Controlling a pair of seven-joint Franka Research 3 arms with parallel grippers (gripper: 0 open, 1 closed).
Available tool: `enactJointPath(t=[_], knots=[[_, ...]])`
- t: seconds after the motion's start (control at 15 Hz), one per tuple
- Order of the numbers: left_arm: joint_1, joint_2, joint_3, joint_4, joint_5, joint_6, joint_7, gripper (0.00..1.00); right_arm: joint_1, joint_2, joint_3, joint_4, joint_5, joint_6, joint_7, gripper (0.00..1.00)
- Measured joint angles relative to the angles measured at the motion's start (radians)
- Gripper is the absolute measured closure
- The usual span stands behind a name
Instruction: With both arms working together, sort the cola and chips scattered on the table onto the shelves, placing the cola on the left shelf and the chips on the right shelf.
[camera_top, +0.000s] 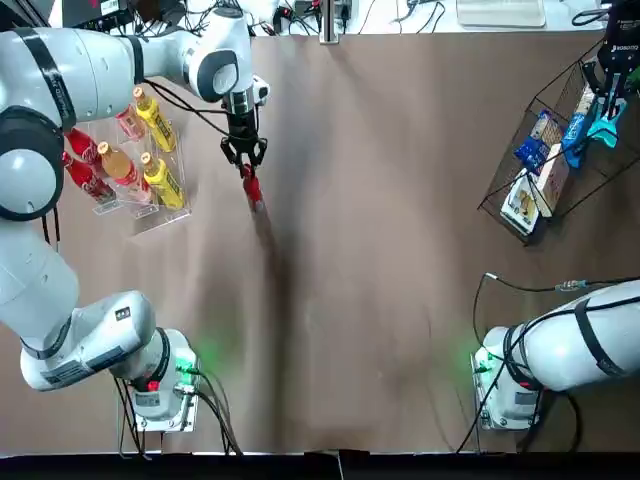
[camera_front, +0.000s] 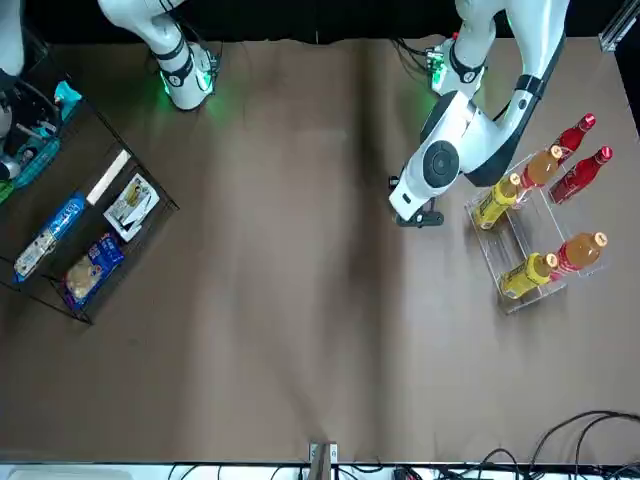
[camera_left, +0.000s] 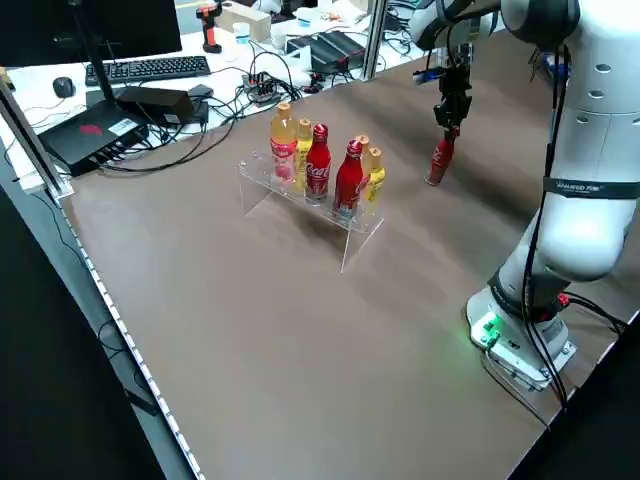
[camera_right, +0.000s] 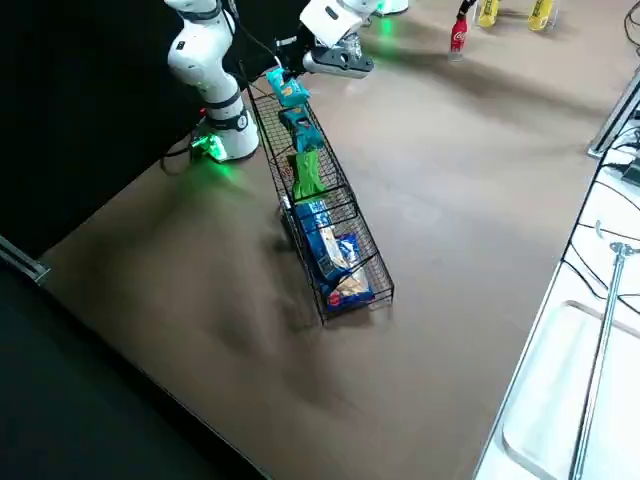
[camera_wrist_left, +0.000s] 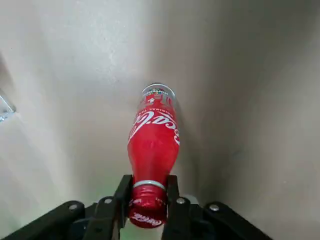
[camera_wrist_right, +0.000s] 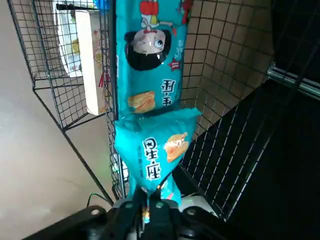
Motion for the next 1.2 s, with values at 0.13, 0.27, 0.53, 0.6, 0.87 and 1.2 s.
enactJointPath(t=[0.13, 0.27, 0.53, 0.6, 0.87, 1.2], knots=[[0.0, 0.0, 0.0, 0.001, 0.0, 0.0, -0.004, 0.68, 0.001, 0.001, 0.003, -0.003, 0.0, 0.0, 0.0, 0.84], [0.006, -0.001, 0.002, 0.008, 0.001, -0.01, -0.017, 0.68, 0.004, 0.002, 0.007, -0.003, -0.004, -0.002, 0.0, 0.6], [0.023, -0.014, 0.006, 0.156, 0.039, -0.144, -0.014, 0.68, 0.02, 0.0, 0.009, 0.015, -0.013, 0.004, 0.0, 0.13], [0.023, -0.018, 0.006, 0.196, 0.077, -0.181, -0.009, 0.68, 0.028, 0.0, 0.01, 0.02, -0.013, 0.005, 0.001, 0.04], [0.047, -0.031, 0.014, 0.356, 0.158, -0.333, 0.059, 0.67, 0.036, 0.0, 0.012, 0.064, -0.012, 0.01, 0.0, 0.0], [0.167, -0.048, 0.016, 0.506, 0.17, -0.596, 0.331, 0.67, 0.034, -0.005, 0.009, 0.143, 0.106, 0.152, -0.001, 0.0]])
